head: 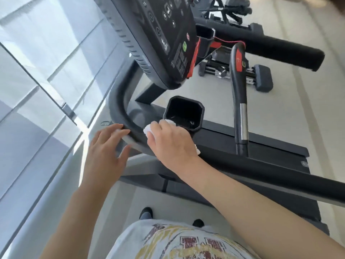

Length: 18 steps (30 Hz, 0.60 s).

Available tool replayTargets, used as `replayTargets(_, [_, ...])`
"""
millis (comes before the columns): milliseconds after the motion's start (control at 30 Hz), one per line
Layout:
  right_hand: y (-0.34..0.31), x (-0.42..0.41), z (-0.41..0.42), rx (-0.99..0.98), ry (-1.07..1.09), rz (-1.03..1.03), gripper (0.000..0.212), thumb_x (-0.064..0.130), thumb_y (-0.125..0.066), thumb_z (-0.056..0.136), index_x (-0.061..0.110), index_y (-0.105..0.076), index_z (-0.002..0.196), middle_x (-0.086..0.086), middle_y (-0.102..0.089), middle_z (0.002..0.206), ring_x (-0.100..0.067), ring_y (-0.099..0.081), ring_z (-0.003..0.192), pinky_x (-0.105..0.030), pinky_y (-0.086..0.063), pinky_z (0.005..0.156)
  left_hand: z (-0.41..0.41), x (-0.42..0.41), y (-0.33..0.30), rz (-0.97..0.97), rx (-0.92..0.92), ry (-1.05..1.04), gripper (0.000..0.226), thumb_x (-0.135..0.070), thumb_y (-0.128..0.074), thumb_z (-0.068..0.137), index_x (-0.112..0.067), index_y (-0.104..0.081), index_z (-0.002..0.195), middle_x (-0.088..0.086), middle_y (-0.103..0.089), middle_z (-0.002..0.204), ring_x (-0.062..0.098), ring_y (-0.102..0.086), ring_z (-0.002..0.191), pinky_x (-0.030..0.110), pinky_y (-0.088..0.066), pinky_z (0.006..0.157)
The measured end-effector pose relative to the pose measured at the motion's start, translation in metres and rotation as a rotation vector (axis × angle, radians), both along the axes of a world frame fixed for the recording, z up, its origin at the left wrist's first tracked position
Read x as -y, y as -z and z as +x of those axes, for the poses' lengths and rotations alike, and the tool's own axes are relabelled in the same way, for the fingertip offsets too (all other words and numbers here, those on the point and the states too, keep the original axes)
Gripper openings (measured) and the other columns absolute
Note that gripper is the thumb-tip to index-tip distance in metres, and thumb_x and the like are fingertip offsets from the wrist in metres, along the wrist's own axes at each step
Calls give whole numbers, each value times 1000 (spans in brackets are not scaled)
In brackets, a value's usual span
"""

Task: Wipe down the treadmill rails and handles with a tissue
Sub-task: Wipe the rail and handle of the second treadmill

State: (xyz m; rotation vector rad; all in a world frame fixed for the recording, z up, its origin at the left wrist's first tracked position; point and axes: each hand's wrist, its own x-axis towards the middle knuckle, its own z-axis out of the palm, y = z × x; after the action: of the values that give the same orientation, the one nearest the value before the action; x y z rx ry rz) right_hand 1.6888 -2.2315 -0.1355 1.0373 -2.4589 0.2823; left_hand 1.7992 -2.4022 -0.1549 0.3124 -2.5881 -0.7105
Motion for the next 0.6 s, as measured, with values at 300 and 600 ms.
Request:
replayTargets(300, [3, 117, -12, -20, -30, 69, 17, 33, -55, 103, 19, -60, 95, -3, -62, 83, -21, -64, 76, -30, -43, 54, -9, 51, 2, 100, 59, 40, 54, -17, -79, 92, -13, -61, 143, 1, -61, 144, 25, -57, 132, 35, -45, 109])
replayTargets(600, [-7, 21, 5, 31, 3, -101, 16, 24, -68, 90, 20, -62, 76, 2, -44, 64, -18, -35, 51, -26, -29, 41, -24, 38, -1, 124, -22, 283, 36, -31, -81, 92, -12, -73, 121, 1, -66, 136, 25, -55, 137, 45, -44, 116])
